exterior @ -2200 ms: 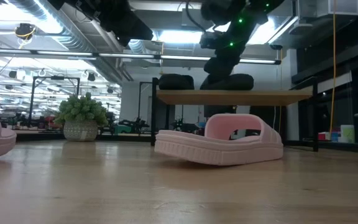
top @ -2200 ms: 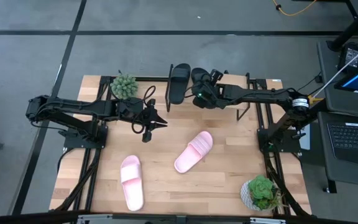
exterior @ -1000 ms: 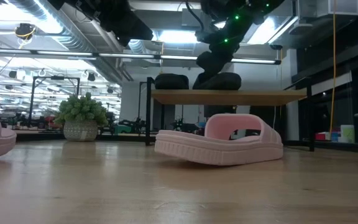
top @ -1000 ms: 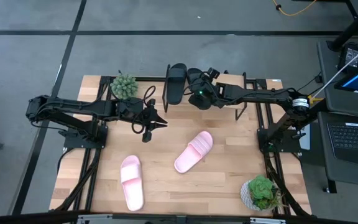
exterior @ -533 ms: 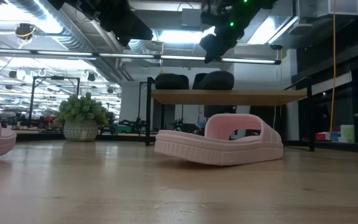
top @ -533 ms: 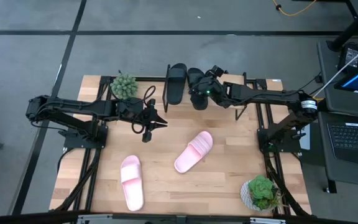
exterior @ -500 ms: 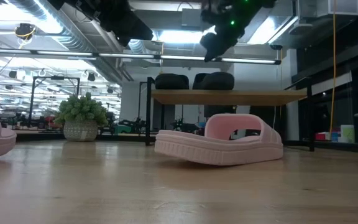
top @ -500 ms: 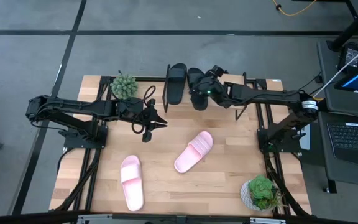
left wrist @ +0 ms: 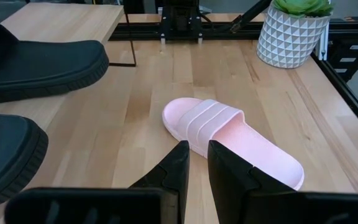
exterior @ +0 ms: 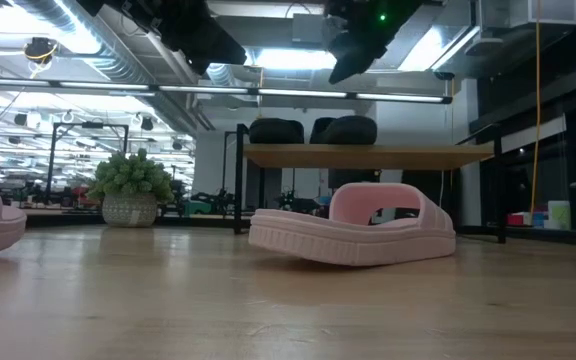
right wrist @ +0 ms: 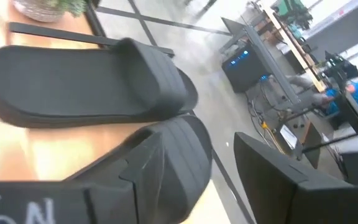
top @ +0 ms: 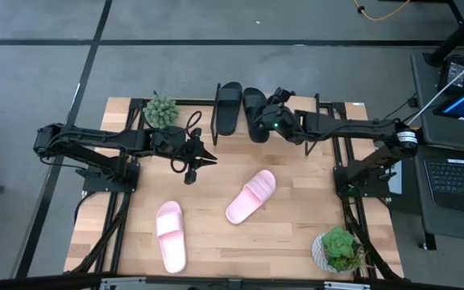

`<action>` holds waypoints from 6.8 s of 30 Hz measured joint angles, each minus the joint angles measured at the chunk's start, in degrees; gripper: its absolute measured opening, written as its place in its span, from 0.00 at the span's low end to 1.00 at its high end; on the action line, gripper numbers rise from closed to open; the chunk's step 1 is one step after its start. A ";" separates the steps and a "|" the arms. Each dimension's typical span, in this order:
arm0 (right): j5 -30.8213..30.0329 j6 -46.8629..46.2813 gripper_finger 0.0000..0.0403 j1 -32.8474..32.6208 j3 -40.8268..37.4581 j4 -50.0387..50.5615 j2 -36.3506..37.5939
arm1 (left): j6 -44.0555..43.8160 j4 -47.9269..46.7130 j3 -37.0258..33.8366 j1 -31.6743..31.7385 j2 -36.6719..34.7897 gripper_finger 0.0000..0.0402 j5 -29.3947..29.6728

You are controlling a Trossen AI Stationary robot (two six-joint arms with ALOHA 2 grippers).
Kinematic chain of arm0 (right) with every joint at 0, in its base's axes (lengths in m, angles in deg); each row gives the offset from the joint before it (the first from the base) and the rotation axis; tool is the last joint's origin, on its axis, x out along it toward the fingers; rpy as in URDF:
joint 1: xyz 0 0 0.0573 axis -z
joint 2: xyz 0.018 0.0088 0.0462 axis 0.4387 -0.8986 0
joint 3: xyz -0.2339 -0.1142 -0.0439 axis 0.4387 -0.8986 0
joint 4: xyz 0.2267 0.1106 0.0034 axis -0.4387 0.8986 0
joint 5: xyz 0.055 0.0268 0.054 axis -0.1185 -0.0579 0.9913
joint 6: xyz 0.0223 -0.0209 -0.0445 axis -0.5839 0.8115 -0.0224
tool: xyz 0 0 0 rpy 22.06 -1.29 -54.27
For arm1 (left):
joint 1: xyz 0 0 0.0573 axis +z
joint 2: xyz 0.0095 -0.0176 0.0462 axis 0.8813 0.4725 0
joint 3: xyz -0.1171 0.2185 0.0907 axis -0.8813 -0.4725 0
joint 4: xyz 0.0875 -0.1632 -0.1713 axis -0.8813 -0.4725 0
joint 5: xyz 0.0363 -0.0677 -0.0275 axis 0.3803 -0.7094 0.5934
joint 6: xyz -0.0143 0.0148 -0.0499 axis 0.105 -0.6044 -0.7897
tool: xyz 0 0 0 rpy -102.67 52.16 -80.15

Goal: Pick and place slides into the shelf
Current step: Put the black slide on the shelf, then put the left pink slide on the shelf

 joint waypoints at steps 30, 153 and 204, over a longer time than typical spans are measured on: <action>8.67 -1.98 0.38 -9.88 -0.07 17.38 0.00 | 0.01 0.00 0.00 0.01 0.00 0.13 0.00; 29.45 -3.56 0.02 2.13 0.00 14.65 -4.02 | 0.00 0.04 0.00 0.01 0.00 0.13 0.00; 31.94 0.42 0.39 1.50 1.46 8.13 -4.02 | 0.01 0.06 0.00 0.01 0.00 0.13 0.00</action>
